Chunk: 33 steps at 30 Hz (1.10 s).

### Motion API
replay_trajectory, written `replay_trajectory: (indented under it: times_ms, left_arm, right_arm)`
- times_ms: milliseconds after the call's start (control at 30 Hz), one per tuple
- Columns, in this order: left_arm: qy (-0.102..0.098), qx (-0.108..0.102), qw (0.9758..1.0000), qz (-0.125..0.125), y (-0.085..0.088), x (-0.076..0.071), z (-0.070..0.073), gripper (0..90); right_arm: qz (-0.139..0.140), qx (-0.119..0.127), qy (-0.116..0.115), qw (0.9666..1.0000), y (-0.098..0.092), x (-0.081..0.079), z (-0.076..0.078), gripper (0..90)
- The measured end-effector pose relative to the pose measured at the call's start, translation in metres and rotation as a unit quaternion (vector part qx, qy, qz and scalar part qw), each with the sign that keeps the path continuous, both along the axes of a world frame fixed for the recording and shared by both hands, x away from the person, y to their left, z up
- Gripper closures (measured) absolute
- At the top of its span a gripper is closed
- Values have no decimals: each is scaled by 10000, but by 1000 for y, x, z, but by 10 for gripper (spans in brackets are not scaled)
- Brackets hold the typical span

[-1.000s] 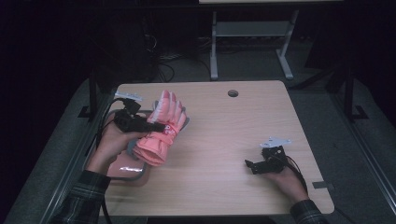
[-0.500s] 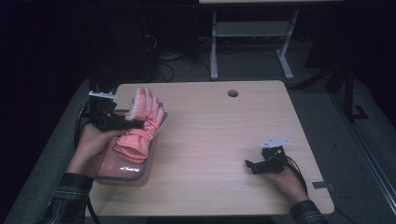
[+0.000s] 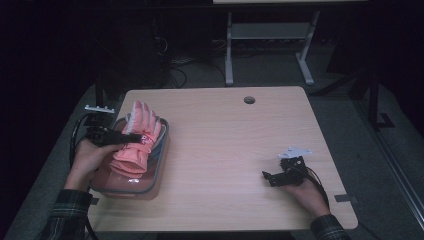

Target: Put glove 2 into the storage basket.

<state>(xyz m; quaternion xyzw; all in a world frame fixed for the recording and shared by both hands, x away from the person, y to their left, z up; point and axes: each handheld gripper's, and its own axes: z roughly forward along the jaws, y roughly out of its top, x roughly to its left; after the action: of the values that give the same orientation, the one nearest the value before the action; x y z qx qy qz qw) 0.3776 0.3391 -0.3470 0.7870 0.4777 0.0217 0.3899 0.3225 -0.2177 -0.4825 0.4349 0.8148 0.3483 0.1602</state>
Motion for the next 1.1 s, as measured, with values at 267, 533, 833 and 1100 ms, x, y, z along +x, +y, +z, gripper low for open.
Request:
replay_trajectory:
  times_ms: [267, 533, 833, 1100]
  left_arm:
    - [274, 165, 9995, -15, -2, 5, -27, 569]
    - [534, 204, 9983, -70, -5, 9, -51, 550]
    - [405, 128, 9990, -122, -2, 8, -57, 395]
    - [174, 327, 9993, -72, -3, 7, -46, 154]
  right_arm:
    - [-51, 0, 27, 10000, 0, 0, 0, 38]
    - [-56, -2, 26, 10000, 0, 0, 0, 38]
    - [-55, -3, 26, 10000, 0, 0, 0, 38]
    - [-58, -5, 19, 10000, 0, 0, 0, 38]
